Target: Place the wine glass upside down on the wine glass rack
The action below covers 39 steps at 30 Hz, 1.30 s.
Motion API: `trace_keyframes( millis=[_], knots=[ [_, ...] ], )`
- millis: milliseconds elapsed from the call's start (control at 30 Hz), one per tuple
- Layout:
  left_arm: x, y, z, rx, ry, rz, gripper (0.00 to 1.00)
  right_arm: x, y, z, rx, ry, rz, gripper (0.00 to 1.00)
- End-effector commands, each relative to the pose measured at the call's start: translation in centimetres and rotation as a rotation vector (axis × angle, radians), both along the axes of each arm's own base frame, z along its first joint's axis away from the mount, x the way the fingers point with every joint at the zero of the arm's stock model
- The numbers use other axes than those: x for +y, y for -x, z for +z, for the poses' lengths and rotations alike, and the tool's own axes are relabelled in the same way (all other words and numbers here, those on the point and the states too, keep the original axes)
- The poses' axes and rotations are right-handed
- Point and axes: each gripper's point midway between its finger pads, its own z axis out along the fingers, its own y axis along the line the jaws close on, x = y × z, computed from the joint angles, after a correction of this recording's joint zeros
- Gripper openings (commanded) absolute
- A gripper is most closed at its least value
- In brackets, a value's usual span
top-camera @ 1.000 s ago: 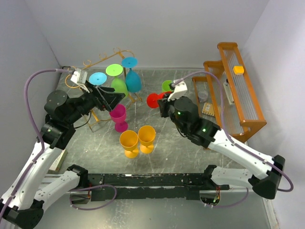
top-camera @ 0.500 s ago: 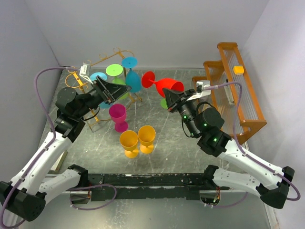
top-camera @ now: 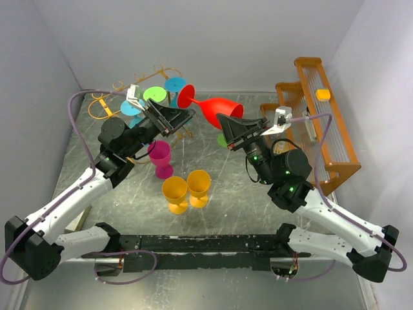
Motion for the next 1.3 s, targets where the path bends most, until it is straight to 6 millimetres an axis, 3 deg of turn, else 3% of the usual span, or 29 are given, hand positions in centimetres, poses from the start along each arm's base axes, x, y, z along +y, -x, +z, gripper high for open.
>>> trace_keyframes(
  millis=[0,267,533,800,1100,1267],
  knots=[
    [0.9,-1.2,2.9,-0.102,0.05,0.101,0.81,-0.2,1.7,2.1,-0.043,-0.082,0.076,0.0],
    [1.8,-1.6,2.8,-0.067,0.112,0.144,0.77,0.6,2.9,1.4,-0.056,-0.08,0.156,0.0],
    [3.3,-1.9,3.7,-0.017,0.195,0.205,0.69,3.8,4.8,-0.3,-0.089,0.01,0.33,0.0],
    [4.5,-2.1,4.2,-0.004,0.271,0.248,0.45,5.4,5.4,-2.0,-0.073,0.062,0.412,0.0],
    [4.8,-2.1,4.3,-0.022,0.263,0.271,0.37,6.8,5.6,-3.1,-0.062,0.104,0.464,0.0],
    [5.3,-1.7,4.8,-0.083,0.223,0.296,0.13,7.2,5.7,-3.4,-0.056,0.115,0.481,0.0]
  ],
)
